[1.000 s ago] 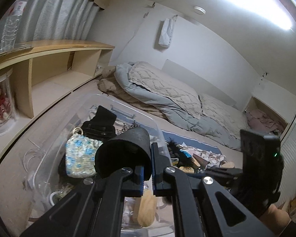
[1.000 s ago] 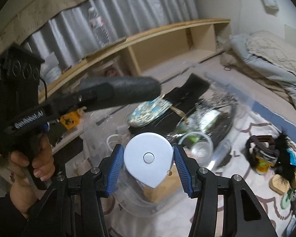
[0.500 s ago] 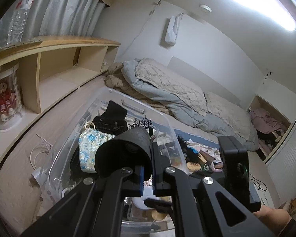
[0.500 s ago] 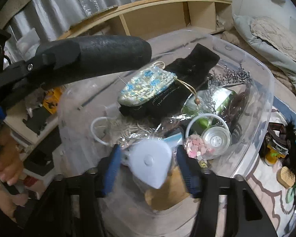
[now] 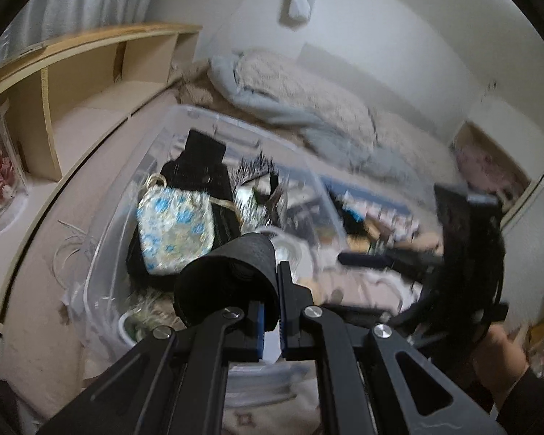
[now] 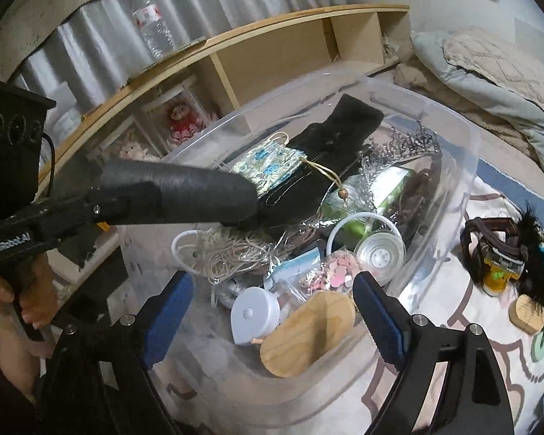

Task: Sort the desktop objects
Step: 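Lower the white tape measure into the clear box and open the right gripper, then lower the black cylinder into the clear box and open the left gripper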

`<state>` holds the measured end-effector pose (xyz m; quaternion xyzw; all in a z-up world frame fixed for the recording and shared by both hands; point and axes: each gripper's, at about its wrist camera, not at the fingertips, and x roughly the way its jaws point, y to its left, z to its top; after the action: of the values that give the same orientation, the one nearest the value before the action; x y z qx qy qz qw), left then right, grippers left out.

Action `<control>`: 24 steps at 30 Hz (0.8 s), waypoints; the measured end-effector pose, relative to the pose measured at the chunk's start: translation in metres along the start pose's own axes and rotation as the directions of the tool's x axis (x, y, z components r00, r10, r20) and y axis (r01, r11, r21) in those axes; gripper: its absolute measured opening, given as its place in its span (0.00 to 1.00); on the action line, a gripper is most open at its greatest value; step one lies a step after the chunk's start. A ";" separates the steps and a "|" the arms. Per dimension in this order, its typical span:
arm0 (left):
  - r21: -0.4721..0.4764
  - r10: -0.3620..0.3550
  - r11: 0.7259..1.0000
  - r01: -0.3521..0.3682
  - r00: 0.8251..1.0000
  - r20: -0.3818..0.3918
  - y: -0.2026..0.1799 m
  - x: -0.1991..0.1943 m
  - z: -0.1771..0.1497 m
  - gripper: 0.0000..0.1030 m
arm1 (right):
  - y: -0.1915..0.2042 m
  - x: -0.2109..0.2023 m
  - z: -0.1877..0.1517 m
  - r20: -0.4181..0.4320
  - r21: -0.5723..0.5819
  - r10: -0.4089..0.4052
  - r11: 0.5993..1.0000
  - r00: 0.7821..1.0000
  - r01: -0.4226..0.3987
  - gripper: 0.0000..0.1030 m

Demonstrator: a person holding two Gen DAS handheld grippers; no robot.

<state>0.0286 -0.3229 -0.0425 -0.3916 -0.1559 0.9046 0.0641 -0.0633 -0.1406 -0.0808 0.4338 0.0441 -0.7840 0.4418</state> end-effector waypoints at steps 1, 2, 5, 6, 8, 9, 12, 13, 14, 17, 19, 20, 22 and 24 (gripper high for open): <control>0.016 0.008 1.000 -0.008 0.999 -0.035 0.001 0.001 0.000 0.06 | -0.002 -0.001 0.000 0.002 0.006 0.001 1.000 1.000 -0.001 0.87; 0.038 0.015 0.999 -0.012 0.997 -0.080 0.001 0.002 0.002 0.06 | -0.003 -0.001 0.001 0.002 0.012 0.002 1.000 1.000 -0.002 0.87; 0.097 0.041 0.995 -0.025 0.986 -0.163 -0.001 0.005 0.004 0.06 | -0.005 -0.002 0.003 0.008 0.019 0.008 1.000 1.000 -0.008 0.87; 0.126 0.057 0.991 -0.035 0.983 -0.177 -0.003 0.006 0.005 0.06 | -0.005 -0.003 0.004 0.010 0.021 0.010 1.000 1.000 -0.010 0.87; 0.188 0.091 0.981 -0.050 0.972 -0.216 -0.008 0.009 0.008 0.06 | -0.005 -0.003 0.005 0.009 0.021 0.017 1.000 1.000 -0.017 0.87; 0.203 0.090 0.978 -0.041 0.967 -0.240 -0.009 0.011 0.009 0.06 | -0.004 -0.003 0.005 0.009 0.018 0.018 1.000 1.000 -0.018 0.87; 0.215 0.072 0.977 -0.004 0.948 -0.310 -0.009 0.023 0.012 0.06 | -0.005 -0.004 0.005 0.008 0.011 0.020 1.000 1.000 -0.020 0.87; 0.222 0.070 0.975 0.006 0.941 -0.331 -0.009 0.028 0.011 0.06 | -0.005 -0.004 0.005 0.007 0.007 0.020 1.000 1.000 -0.020 0.87; 0.227 0.069 0.974 0.012 0.935 -0.347 -0.010 0.032 0.011 0.06 | -0.005 -0.004 0.005 0.006 0.005 0.020 1.000 1.000 -0.020 0.87; 0.225 0.049 0.973 0.049 0.911 -0.410 -0.009 0.047 0.007 0.06 | -0.007 -0.004 0.006 0.004 0.011 0.026 1.000 1.000 -0.026 0.87; 0.245 0.078 0.969 0.036 0.895 -0.439 -0.008 0.055 0.003 0.11 | -0.009 -0.004 0.006 0.003 0.014 0.029 0.999 1.000 -0.029 0.87; 0.259 0.110 0.966 0.010 0.888 -0.446 -0.006 0.057 0.002 0.21 | -0.010 -0.004 0.006 0.003 0.015 0.029 0.999 1.000 -0.029 0.87; 0.281 0.164 0.959 -0.037 0.882 -0.442 -0.001 0.057 0.002 0.46 | -0.012 -0.004 0.007 0.000 0.017 0.028 0.999 1.000 -0.028 0.87; 0.316 0.240 0.943 -0.107 0.877 -0.416 0.007 0.054 0.002 0.58 | -0.013 -0.003 0.008 -0.003 0.018 0.030 0.999 1.000 -0.030 0.87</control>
<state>-0.0099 -0.3175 -0.0809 -0.5889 0.0305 0.8045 0.0715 -0.0771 -0.1340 -0.0782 0.4398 0.0314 -0.7769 0.4494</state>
